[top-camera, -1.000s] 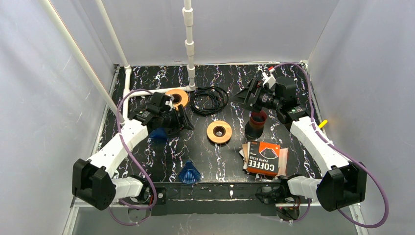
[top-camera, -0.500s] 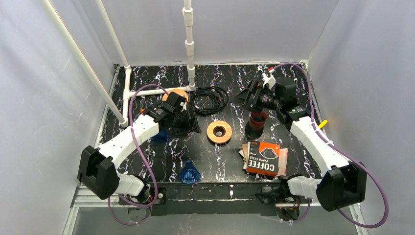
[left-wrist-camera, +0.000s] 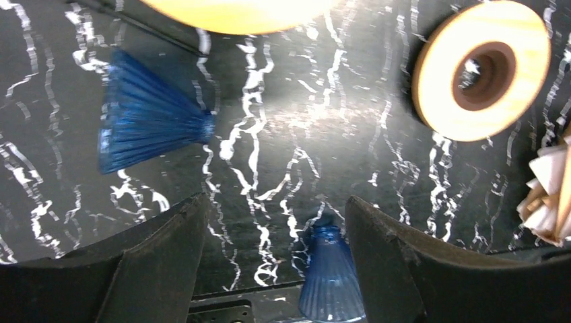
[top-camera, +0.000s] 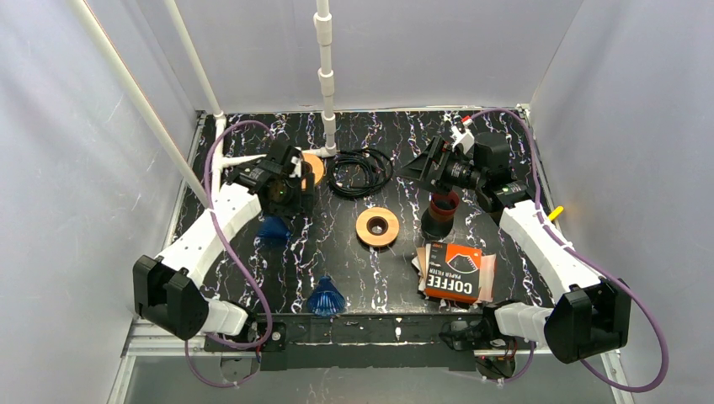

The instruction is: Place the coffee filter in the dripper

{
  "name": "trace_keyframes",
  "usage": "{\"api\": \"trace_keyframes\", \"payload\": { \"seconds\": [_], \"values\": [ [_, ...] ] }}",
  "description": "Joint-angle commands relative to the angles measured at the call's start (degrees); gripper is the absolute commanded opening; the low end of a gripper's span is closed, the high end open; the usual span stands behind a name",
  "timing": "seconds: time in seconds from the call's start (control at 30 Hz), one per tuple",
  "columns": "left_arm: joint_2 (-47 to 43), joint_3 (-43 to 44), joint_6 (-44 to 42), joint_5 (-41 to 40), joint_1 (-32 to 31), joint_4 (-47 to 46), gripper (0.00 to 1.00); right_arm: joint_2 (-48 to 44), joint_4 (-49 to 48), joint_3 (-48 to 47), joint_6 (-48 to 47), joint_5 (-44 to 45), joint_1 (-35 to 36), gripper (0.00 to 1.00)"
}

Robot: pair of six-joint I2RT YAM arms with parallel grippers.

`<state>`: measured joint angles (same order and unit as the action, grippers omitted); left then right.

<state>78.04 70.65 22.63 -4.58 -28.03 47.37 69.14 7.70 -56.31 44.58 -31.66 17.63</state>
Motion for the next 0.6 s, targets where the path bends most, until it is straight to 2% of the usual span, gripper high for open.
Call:
{"api": "trace_keyframes", "payload": {
  "seconds": [0.0,0.17,0.37,0.57],
  "values": [
    [-0.4,1.32,-3.77,0.84,6.86,3.43,0.72,-0.11,0.32,-0.81,-1.02,0.06,-0.36,1.0],
    [-0.66,0.13,-3.91,2.37,11.81,2.25,0.73,-0.23,0.89,-0.73,-1.15,0.26,-0.4,1.0],
    [-0.54,-3.63,-2.2,10.51,17.98,-3.29,0.73,-0.14,1.25,-0.52,-1.21,0.46,-0.49,1.0],
    [1.9,-6.31,-2.86,8.44,21.26,-4.62,0.73,-0.31,1.79,-0.54,-1.29,0.55,-0.55,1.0]
  ]
}}
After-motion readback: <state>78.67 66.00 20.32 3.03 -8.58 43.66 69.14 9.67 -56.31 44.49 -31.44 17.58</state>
